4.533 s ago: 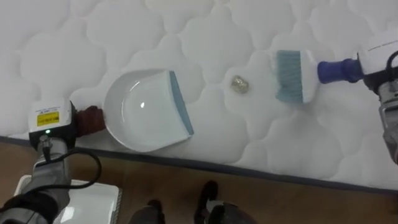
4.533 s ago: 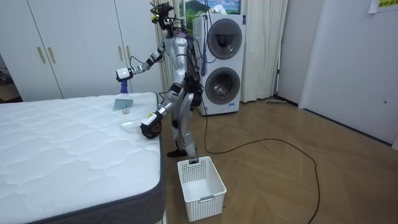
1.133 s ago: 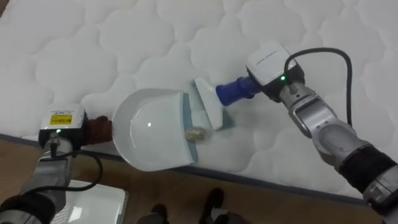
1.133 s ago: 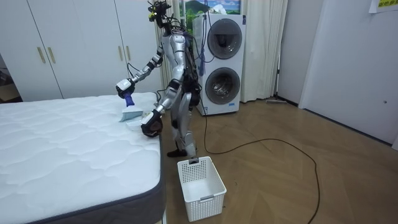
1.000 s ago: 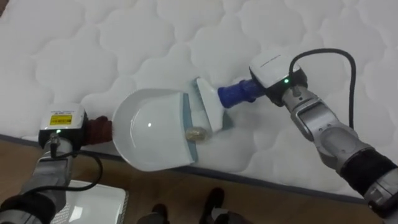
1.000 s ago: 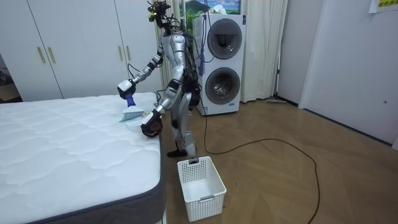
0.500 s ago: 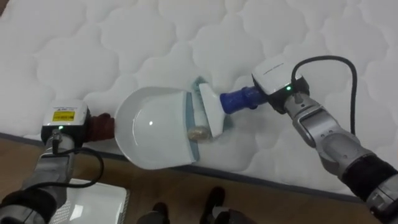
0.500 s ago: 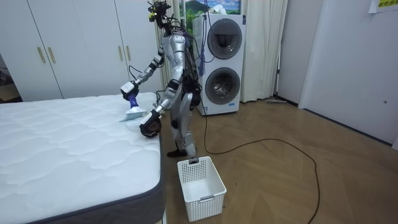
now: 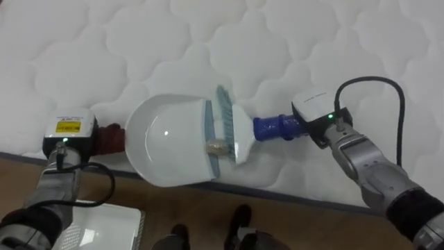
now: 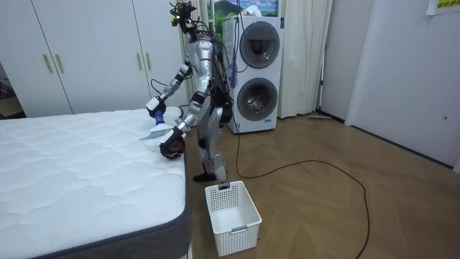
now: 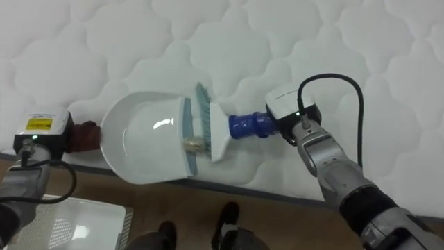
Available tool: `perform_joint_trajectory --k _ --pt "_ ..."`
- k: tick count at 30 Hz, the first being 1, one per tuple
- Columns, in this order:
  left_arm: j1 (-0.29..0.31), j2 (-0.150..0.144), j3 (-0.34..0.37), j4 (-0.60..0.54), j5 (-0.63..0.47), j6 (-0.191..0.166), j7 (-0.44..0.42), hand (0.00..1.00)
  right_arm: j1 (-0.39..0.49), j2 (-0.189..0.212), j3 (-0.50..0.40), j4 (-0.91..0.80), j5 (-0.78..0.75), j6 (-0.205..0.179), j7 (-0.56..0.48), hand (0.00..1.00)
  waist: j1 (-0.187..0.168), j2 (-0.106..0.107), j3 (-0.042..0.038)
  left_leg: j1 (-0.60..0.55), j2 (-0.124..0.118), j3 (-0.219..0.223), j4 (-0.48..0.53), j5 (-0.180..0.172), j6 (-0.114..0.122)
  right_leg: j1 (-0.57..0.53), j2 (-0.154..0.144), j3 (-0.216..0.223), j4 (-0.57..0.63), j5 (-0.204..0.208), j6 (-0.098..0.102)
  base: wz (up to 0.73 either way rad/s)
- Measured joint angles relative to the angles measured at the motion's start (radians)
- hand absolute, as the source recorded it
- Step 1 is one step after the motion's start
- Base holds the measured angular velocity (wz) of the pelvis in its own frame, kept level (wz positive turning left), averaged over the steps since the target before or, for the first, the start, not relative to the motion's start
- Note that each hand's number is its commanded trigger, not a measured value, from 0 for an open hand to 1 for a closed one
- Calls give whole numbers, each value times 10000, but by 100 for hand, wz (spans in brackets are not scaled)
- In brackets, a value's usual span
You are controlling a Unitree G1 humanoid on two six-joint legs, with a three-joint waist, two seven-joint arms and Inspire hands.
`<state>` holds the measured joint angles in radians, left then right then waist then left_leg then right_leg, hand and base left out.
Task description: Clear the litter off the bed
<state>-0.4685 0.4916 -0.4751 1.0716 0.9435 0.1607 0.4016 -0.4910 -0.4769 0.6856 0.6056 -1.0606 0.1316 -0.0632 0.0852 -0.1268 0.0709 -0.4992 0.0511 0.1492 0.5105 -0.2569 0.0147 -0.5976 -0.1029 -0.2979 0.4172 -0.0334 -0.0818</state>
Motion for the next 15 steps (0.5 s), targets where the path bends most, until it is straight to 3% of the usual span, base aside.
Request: perform_joint_trajectory --k 15 --pt "-105 31 7 46 41 1 54 100 1 18 30 -1204 -42 -97 751 100 63 1 -22 34 45 124 -118 4 -6 -34 81 106 -106 25 -9 -1"
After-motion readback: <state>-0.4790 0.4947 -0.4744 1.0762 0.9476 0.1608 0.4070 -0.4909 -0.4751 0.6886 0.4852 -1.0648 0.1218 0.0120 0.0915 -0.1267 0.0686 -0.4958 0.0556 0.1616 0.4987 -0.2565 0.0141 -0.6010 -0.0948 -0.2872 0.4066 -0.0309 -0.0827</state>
